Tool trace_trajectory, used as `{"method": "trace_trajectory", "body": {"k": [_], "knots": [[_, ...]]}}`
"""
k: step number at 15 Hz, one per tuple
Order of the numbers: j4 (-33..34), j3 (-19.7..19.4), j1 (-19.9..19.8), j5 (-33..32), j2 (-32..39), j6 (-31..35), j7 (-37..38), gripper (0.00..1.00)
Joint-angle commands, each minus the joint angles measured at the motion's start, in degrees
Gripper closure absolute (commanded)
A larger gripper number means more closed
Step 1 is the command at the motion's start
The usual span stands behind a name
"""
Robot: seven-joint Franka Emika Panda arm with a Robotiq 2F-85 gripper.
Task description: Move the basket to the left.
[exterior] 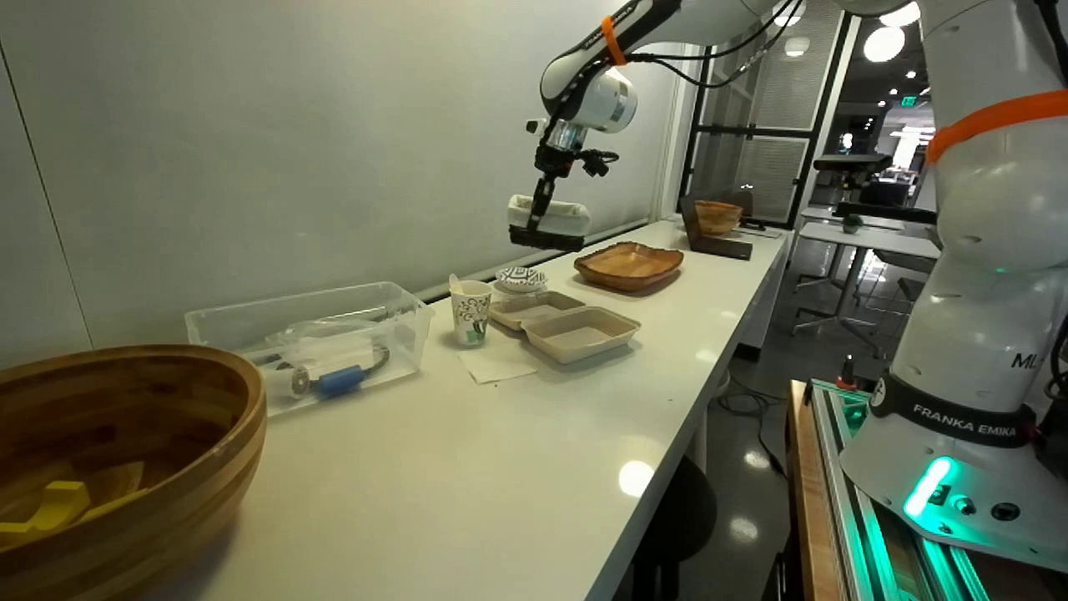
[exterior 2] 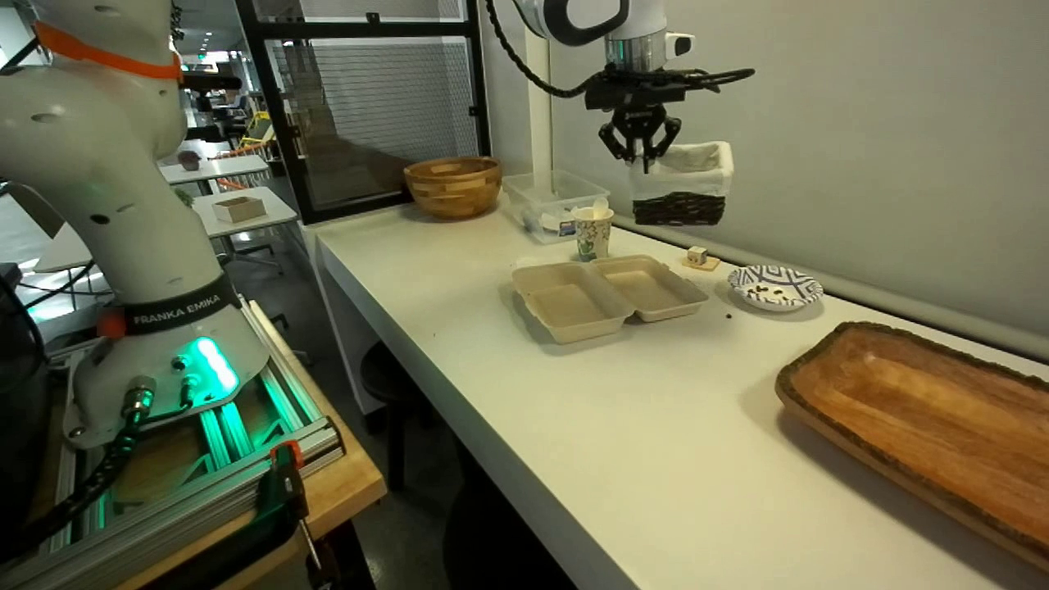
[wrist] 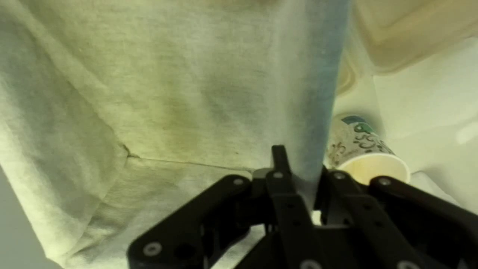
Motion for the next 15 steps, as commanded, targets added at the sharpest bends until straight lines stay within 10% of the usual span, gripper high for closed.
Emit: {"method": "trace_trajectory", "body": {"k": [1,15], "knots": [[-2.0,1.1,6.8,-1.2,-3.2,-3.6,-2.3,0.96],[-3.1,4.8,21.3,0.6,-12.3,-26.4,-13.2,0.85]]}}
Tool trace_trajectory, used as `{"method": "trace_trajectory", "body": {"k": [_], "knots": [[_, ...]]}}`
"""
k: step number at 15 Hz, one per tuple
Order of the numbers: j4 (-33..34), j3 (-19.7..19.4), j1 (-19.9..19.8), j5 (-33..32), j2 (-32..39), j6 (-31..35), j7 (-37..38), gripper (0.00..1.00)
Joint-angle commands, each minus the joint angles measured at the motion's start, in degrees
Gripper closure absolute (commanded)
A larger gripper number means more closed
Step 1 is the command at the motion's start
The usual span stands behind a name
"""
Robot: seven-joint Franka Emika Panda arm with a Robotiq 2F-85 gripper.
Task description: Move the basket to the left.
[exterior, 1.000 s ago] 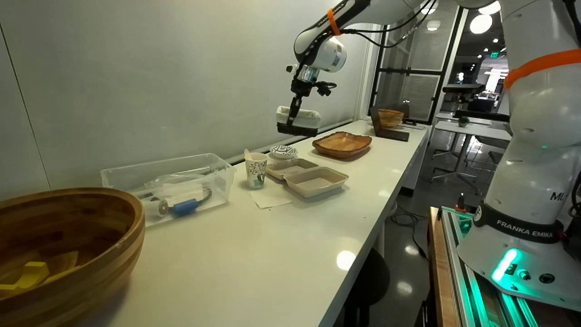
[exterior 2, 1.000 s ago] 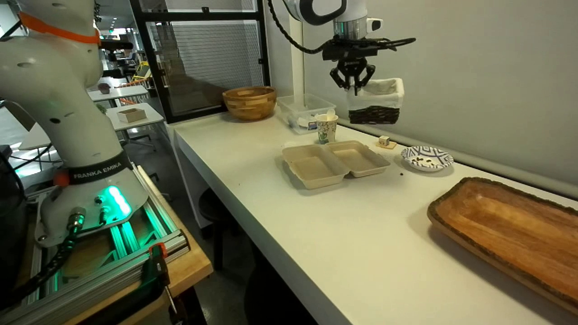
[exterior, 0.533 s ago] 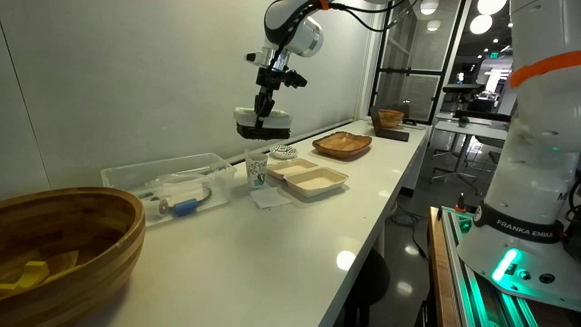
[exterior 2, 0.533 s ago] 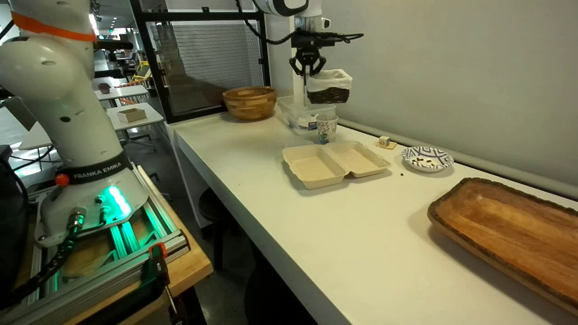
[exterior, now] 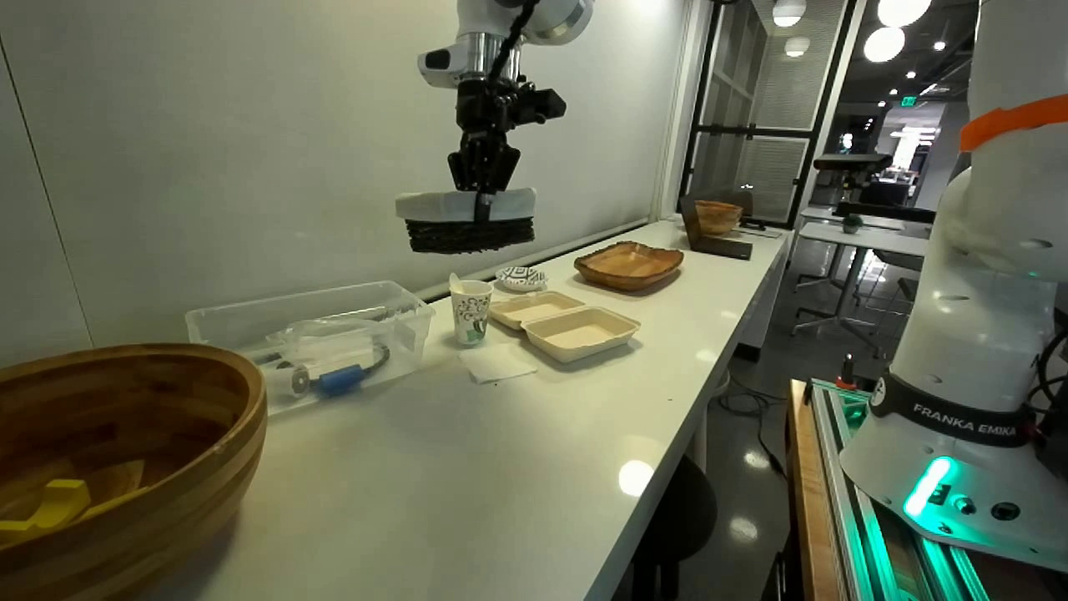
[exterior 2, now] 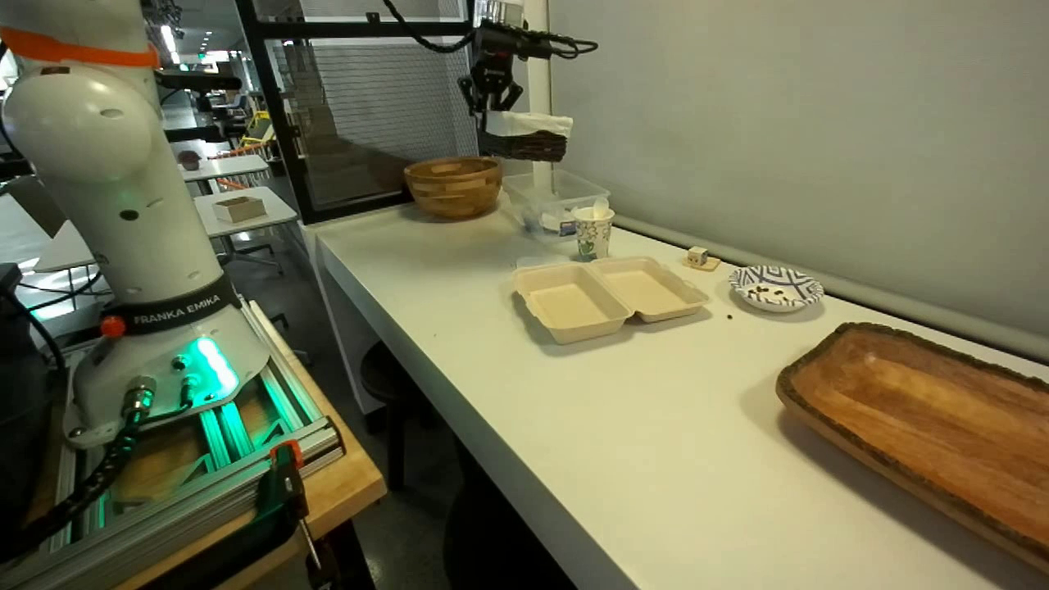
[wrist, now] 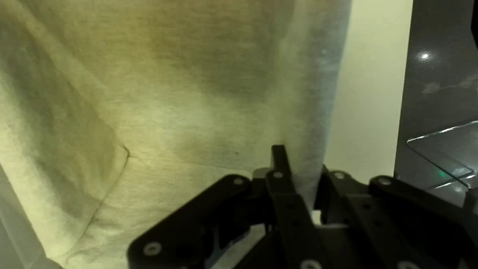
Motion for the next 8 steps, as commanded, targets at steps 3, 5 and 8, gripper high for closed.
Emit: {"method": "trace_trajectory", "body": {"k": [3,5,8], "knots": [[0.9,-2.4,1.5,0.3,1.8,-0.9,-1.4,0.96],[0.2,-1.8,2.3,1.7,3.6,0.9,-2.1,0.96],[0.3,-0.4,3.9,2.4,7.1,1.9,-3.2,0.96]]}}
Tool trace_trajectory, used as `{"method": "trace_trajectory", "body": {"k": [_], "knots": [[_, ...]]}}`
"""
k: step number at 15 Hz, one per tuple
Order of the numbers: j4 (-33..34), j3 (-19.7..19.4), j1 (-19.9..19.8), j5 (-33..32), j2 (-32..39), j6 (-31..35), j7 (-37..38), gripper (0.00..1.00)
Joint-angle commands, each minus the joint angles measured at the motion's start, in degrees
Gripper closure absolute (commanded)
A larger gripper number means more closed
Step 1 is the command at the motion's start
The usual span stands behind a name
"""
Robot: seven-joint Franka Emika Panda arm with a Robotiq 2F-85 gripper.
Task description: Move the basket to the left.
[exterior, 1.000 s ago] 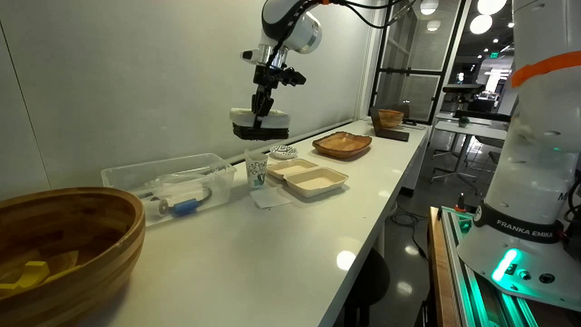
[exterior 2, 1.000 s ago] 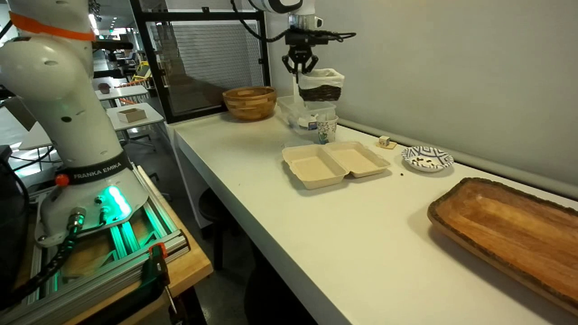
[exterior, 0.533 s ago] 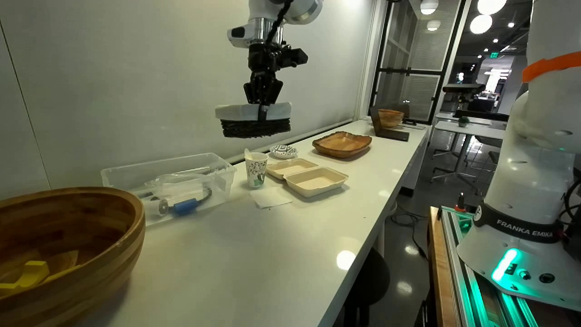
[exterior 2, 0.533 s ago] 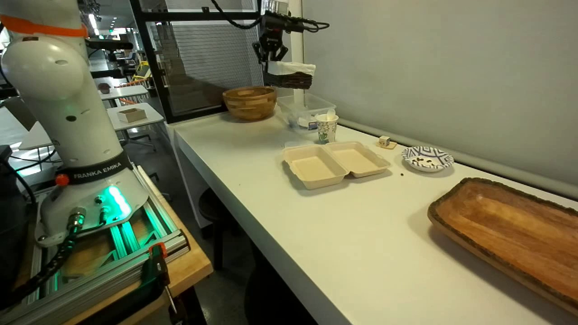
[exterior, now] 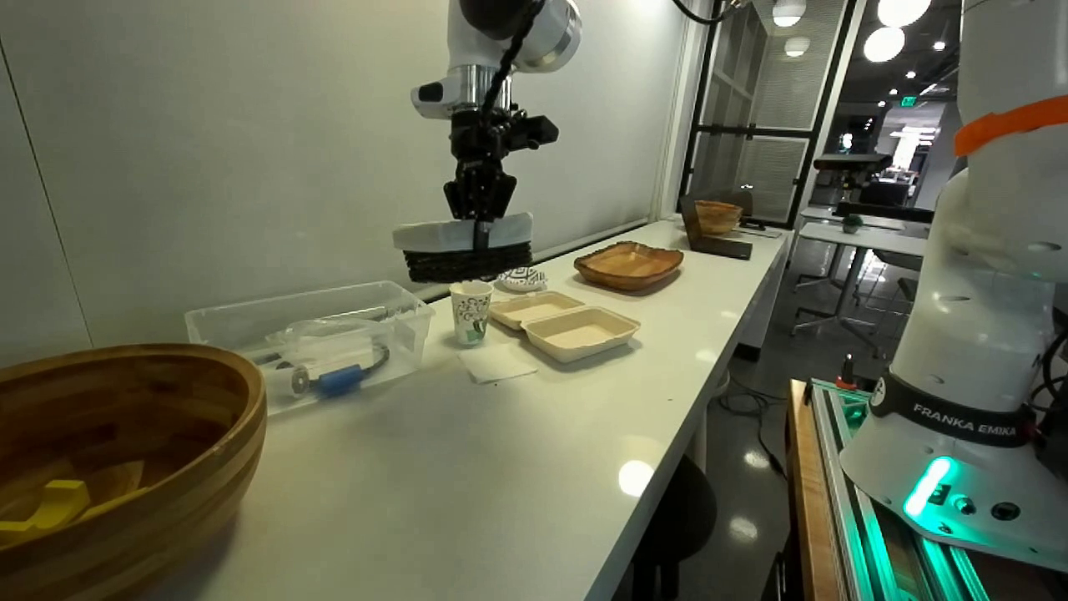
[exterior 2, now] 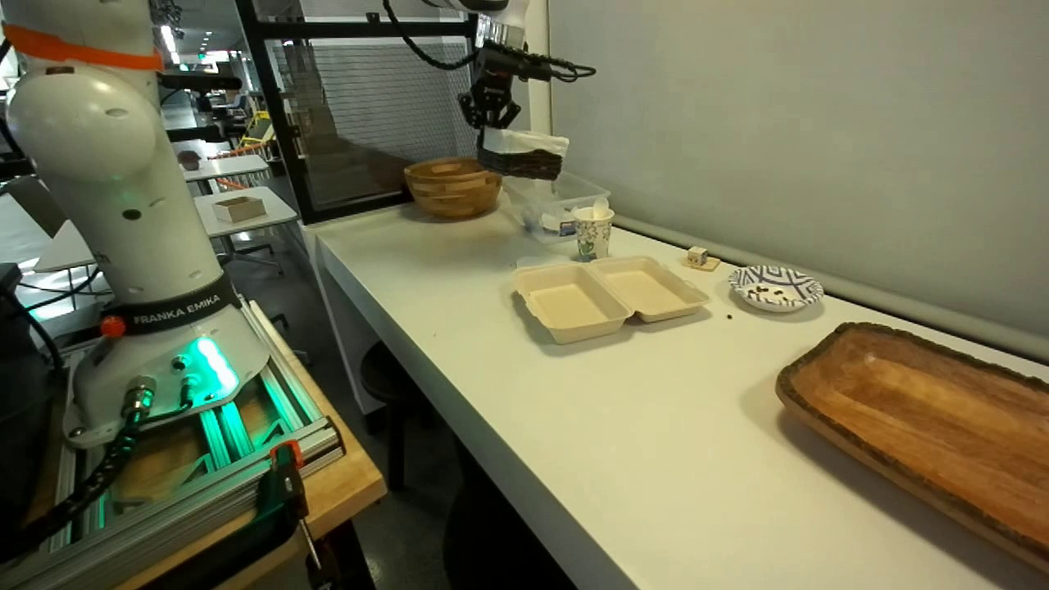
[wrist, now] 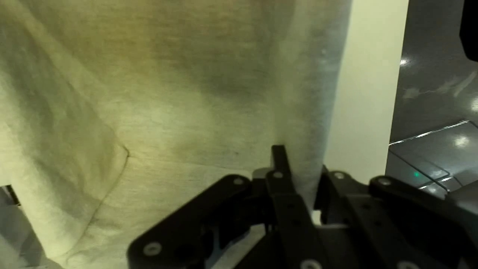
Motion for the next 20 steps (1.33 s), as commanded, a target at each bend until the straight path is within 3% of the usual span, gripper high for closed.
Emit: {"method": "trace_trajectory", "body": {"k": [1,10,14,15,20], "knots": [[0.5,1.2,2.8,1.6,4.6,1.8,-2.0,0.96],[3.9,5.6,7.5,2.3,16.8,11.2,2.5,0.96],[5.6,6.3,8.4,1.8,21.0,12.4,7.0,0.96],[5.9,6.4,8.5,1.6,21.4,12.1,8.0,0.66],[5.5,7.8,8.1,1.4,18.0,8.5,9.7,0.31]]}}
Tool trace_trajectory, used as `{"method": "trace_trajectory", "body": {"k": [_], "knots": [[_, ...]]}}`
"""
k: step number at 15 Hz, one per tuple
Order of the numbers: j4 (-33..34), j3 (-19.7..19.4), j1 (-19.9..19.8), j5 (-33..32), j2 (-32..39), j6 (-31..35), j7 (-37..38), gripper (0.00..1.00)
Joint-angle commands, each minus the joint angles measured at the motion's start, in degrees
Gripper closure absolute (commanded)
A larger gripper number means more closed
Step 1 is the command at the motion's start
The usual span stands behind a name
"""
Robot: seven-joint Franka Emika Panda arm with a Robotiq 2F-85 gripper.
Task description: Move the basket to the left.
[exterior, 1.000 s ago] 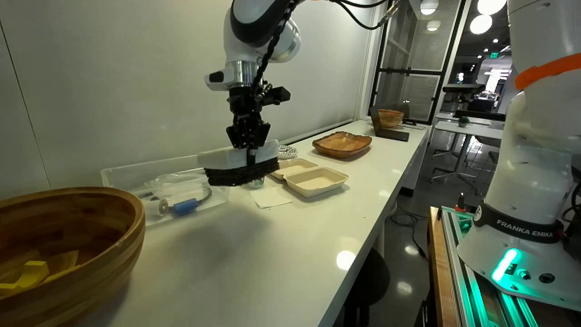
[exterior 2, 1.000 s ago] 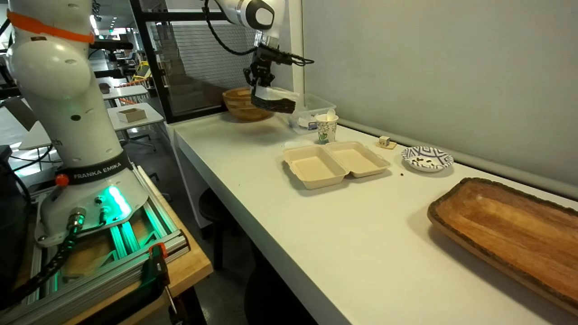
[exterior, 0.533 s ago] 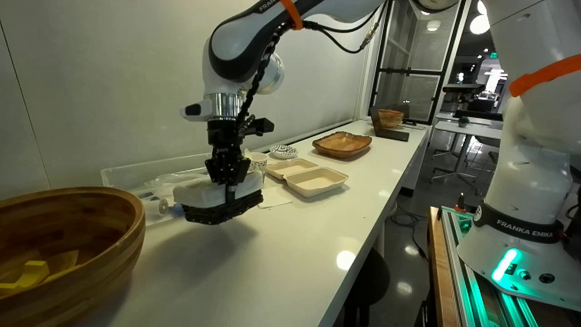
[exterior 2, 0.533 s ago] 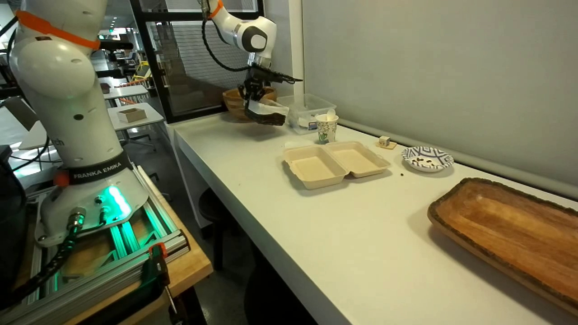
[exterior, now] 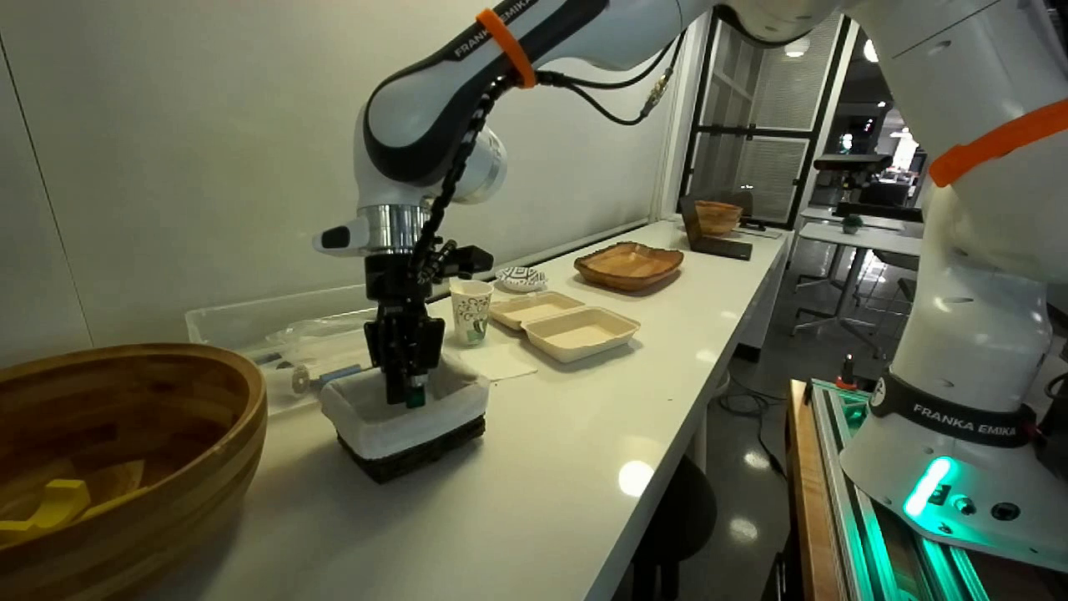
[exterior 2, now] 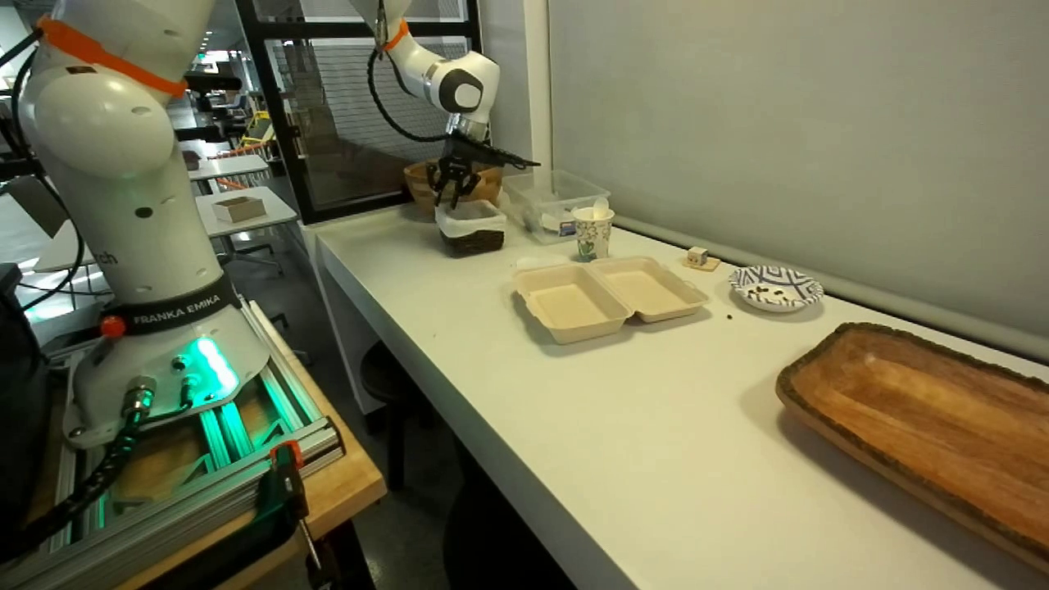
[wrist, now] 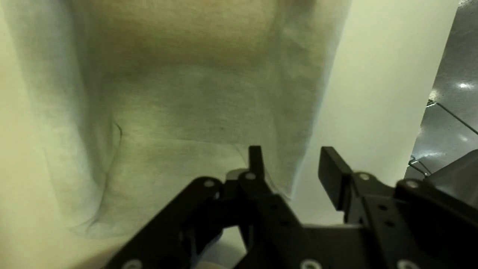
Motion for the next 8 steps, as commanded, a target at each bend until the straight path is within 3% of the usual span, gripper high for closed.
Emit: {"method": "trace_trajectory", "body": {"k": [1,4,8], "knots": [[-0.4,0.7,0.2,-0.5,-4.3,-4.0,2.7,0.24],[-2.6,-0.6,0.0,-0.4,-10.4,-10.0,8.2,0.01],[-7.5,-3.3,-2.3,1.8,-20.0,-14.6,15.9,0.00]]}}
